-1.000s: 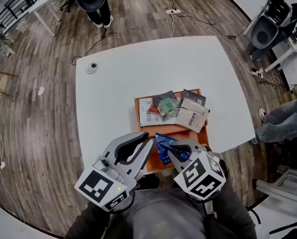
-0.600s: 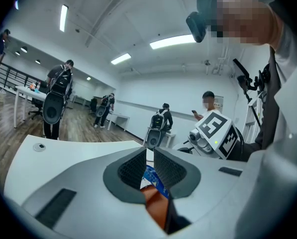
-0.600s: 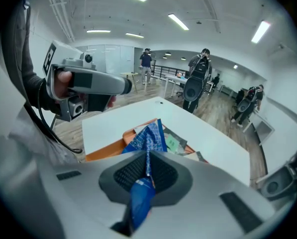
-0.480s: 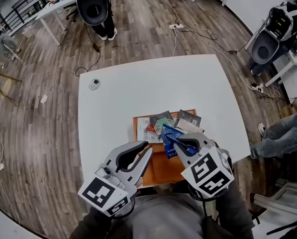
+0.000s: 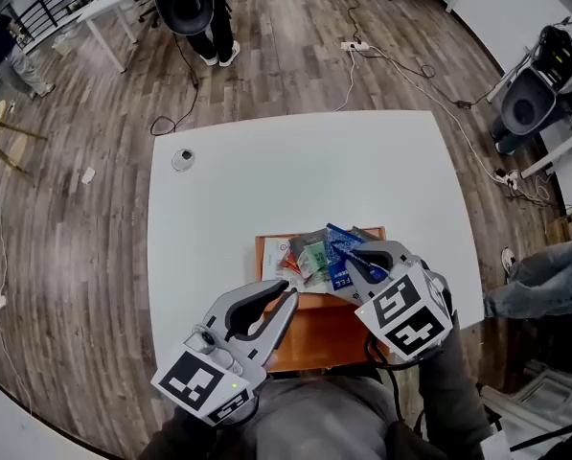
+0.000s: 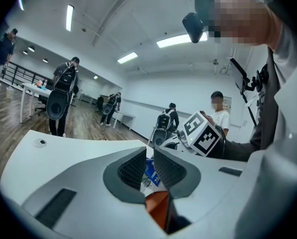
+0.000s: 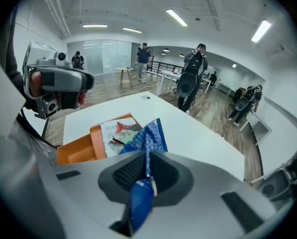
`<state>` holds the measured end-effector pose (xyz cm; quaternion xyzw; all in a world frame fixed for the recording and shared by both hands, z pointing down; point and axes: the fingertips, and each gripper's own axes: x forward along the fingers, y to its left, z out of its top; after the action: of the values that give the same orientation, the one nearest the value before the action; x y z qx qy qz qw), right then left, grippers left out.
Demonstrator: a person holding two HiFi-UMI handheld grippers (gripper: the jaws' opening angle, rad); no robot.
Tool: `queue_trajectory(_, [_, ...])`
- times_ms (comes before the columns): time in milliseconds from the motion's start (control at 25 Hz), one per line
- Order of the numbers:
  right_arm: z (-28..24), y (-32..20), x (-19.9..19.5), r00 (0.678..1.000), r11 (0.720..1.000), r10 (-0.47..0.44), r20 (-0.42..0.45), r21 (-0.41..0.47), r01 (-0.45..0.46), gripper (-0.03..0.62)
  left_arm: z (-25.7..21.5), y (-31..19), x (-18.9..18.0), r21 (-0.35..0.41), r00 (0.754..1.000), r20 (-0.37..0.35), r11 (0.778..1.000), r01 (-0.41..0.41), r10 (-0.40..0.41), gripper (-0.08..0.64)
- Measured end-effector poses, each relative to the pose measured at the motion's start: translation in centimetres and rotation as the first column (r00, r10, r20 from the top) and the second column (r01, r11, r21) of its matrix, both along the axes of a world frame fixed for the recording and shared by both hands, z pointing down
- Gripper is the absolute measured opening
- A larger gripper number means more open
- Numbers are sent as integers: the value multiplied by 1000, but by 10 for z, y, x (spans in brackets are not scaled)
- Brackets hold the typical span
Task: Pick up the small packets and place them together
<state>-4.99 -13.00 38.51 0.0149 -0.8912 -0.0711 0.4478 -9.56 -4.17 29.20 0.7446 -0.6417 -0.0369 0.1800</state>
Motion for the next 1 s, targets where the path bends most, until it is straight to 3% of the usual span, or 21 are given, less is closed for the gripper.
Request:
queue_trajectory(480, [14, -4, -5, 999, 999, -25, -44, -41, 23, 133, 8, -4, -6, -29, 999, -20, 999, 26, -26, 49])
queue_trajectory(1000, [-1, 1, 0, 1000, 999, 5, 1, -38, -5, 133, 4, 2, -1, -23, 1000, -15, 1000, 8, -9, 49])
